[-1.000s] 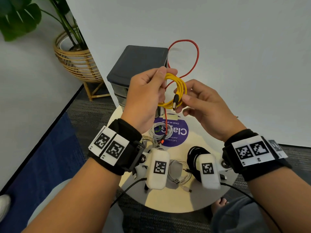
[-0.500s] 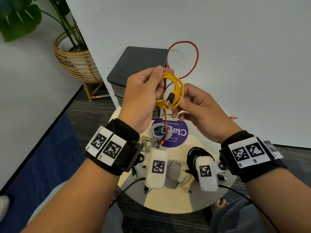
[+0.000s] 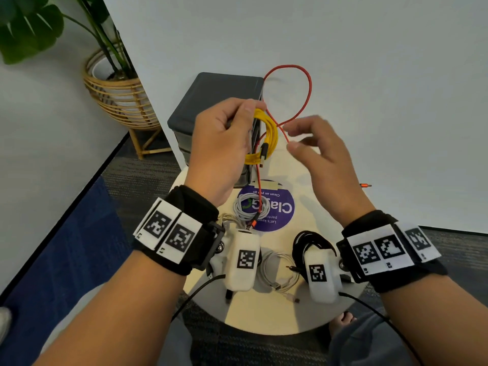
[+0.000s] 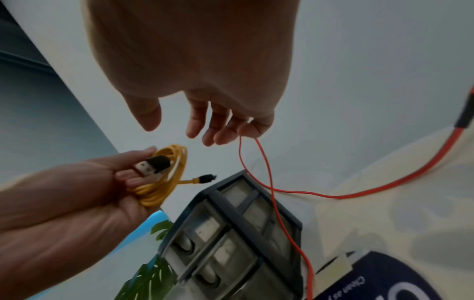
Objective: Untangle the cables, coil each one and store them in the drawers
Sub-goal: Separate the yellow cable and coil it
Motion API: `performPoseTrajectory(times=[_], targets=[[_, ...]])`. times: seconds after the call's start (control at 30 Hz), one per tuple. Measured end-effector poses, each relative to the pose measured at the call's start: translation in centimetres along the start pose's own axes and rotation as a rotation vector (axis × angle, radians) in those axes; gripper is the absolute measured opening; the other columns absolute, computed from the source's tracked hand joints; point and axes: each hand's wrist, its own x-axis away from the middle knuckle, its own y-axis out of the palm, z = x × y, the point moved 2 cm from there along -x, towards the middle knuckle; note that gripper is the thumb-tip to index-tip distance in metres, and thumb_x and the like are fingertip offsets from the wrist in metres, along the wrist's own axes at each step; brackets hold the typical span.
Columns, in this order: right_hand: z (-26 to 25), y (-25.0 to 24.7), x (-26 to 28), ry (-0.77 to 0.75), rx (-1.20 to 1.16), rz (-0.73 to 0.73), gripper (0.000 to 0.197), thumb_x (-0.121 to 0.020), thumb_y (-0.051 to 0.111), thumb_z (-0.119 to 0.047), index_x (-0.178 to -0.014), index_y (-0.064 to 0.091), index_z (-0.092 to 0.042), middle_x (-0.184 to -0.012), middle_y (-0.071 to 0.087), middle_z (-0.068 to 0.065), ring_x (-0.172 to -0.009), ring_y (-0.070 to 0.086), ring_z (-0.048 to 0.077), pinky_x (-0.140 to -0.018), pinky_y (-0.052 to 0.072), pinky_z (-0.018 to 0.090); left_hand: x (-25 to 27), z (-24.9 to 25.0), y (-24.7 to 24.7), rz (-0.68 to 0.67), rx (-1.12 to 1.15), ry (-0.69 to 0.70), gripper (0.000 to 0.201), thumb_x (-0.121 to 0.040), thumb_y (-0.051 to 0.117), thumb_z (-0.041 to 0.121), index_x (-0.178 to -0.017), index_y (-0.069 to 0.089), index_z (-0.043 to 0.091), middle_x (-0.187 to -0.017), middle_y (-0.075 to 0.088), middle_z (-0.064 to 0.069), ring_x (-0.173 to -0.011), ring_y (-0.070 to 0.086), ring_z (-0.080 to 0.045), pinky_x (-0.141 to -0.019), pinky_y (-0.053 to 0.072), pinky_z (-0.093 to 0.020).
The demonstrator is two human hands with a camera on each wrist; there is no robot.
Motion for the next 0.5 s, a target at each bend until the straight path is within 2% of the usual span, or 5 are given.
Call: performPoseTrajectory(times=[0.07,0.13,0.23,0.37,0.5], targets=[[-1.4,0.0,0.1,-0.036,-0.013,0.055,0.016,-0.096,0.061,-0.035,-0.097,0.059,-0.019,-0.094,0.064,-0.004,-0.084,0.059,0.007,-0.072,0.047,0.015,0.2,-0.1,0.3,0.000,-0.036,0.003,0.024,-0.108,0.049,0.016,-0.109,0.072,0.011,-0.059,0.058,0.018,-0.051,0.051,-0.002,-0.051,0.040,-0.016],[-2.1,0.3,0.4,-0.015,-0.012,0.026,0.027,-0.094,0.068,-0.042,-0.084,0.058,-0.018,-0.077,0.065,0.000,-0.071,0.062,0.017,-0.064,0.053,0.032,0.2,-0.3,0.4,-0.003,-0.042,0.008,0.024,-0.107,0.050,0.016,-0.109,0.073,0.012,-0.059,0.056,0.015,-0.053,0.048,-0.004,-0.052,0.041,-0.019],[-1.9,1.1,0.7,0.059,0.087,-0.063,0.030,-0.090,0.072,-0.042,-0.079,0.067,-0.015,-0.067,0.070,0.001,-0.062,0.067,0.019,-0.067,0.060,0.045,0.2,-0.5,0.8,-0.019,-0.023,0.005,0.023,-0.107,0.050,0.018,-0.109,0.073,0.013,-0.061,0.051,0.002,-0.053,0.042,-0.009,-0.051,0.040,-0.025],[-1.1,0.3,0.8,0.042,0.104,-0.134,0.020,-0.096,0.067,-0.023,-0.080,0.068,-0.011,-0.066,0.070,-0.001,-0.060,0.066,0.014,-0.068,0.059,0.039,0.1,-0.6,1.0,-0.039,0.072,-0.068,0.024,-0.107,0.052,0.022,-0.106,0.073,0.009,-0.061,0.045,-0.001,-0.050,0.039,-0.010,-0.049,0.038,-0.025],[-0.8,-0.8,1.3,-0.069,0.191,-0.207,0.024,-0.095,0.068,-0.022,-0.074,0.059,-0.016,-0.063,0.059,0.000,-0.058,0.050,0.012,-0.056,0.039,0.018,-0.2,-0.7,0.3,-0.062,0.116,-0.143,0.025,-0.105,0.056,0.023,-0.105,0.075,0.007,-0.066,0.039,-0.003,-0.049,0.032,-0.007,-0.047,0.031,-0.020]])
